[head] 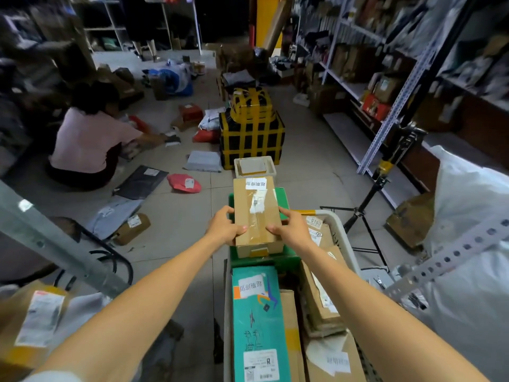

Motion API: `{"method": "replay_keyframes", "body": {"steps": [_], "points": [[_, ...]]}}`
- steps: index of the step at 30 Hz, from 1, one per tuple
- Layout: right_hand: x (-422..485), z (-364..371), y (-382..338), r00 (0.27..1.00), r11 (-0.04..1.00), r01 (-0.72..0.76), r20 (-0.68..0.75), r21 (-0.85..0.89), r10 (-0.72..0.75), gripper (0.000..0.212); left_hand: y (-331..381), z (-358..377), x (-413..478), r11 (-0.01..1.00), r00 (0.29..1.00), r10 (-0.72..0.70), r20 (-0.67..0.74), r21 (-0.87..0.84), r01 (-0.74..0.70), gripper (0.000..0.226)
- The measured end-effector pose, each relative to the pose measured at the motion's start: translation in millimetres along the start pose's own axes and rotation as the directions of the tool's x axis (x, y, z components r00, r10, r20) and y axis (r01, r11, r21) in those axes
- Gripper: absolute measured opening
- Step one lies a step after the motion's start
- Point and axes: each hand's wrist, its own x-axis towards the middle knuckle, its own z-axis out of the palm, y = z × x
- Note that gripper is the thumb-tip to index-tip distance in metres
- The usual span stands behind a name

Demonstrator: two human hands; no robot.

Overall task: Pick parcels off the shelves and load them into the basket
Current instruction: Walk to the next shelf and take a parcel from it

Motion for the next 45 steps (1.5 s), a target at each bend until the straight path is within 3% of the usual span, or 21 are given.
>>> {"method": "replay_keyframes", "body": {"steps": [2,4,7,10,13,17,21,28,32,35,38,41,45], "points": [[-3,-1,-3,1.0,0.996,0.02,0.001,-0.084,-0.02,0.067,8,-2,-6,0.992,0.999,0.039,0.017,0.12,-0.04,0.045],[-6,-5,-9,0.996,0.944,0.084,0.011,-0.32,-0.084,0.054,15,-1,-16,0.96,0.994,0.105,-0.019,0.264,-0.096,0.045],[-13,-18,-24,0.977,0.742,0.195,0.064,-0.641,-0.202,0.048,20,-2,-38,0.91,0.976,0.183,-0.119,0.397,-0.122,0.049],[-24,-34,-38,0.939,0.562,0.318,0.171,-0.763,-0.299,0.05,24,1,-64,0.868,0.956,0.242,-0.165,0.476,-0.138,0.059],[-41,-45,-50,0.891,0.477,0.444,0.318,-0.758,-0.325,0.049,31,11,-91,0.847,0.954,0.236,-0.182,0.52,-0.11,0.06],[-64,-53,-68,0.775,0.281,0.628,0.548,-0.726,-0.316,0.053,36,14,-129,0.78,0.953,0.225,-0.203,0.624,-0.051,0.062],[-95,-44,-85,0.67,0.129,0.734,0.678,-0.667,-0.304,0.058,30,-8,-180,0.728,0.936,0.206,-0.286,0.684,0.049,0.056],[-187,25,-113,0.42,-0.001,0.894,0.838,-0.449,-0.349,0.062,-25,-54,-317,0.746,0.839,0.034,-0.542,0.573,0.34,0.045],[-277,77,-109,0.197,-0.13,0.96,0.929,-0.247,-0.313,0.053,-77,-47,-429,0.746,0.71,-0.149,-0.688,0.393,0.537,0.04],[-355,115,-93,-0.022,-0.227,0.973,0.97,-0.034,-0.243,0.054,-118,-19,-522,0.712,0.579,-0.301,-0.758,0.225,0.665,0.04],[-444,134,-71,-0.232,-0.246,0.95,0.962,0.192,-0.146,0.056,-151,24,-618,0.647,0.409,-0.425,-0.808,0.045,0.761,0.05],[-531,136,-44,-0.366,-0.288,0.897,0.929,0.336,-0.056,0.067,-170,77,-713,0.551,0.225,-0.543,-0.809,-0.142,0.822,0.054],[-639,123,-2,-0.565,-0.311,0.779,0.825,0.544,0.024,0.069,-174,158,-821,0.406,-0.018,-0.636,-0.771,-0.355,0.842,0.038]]}}
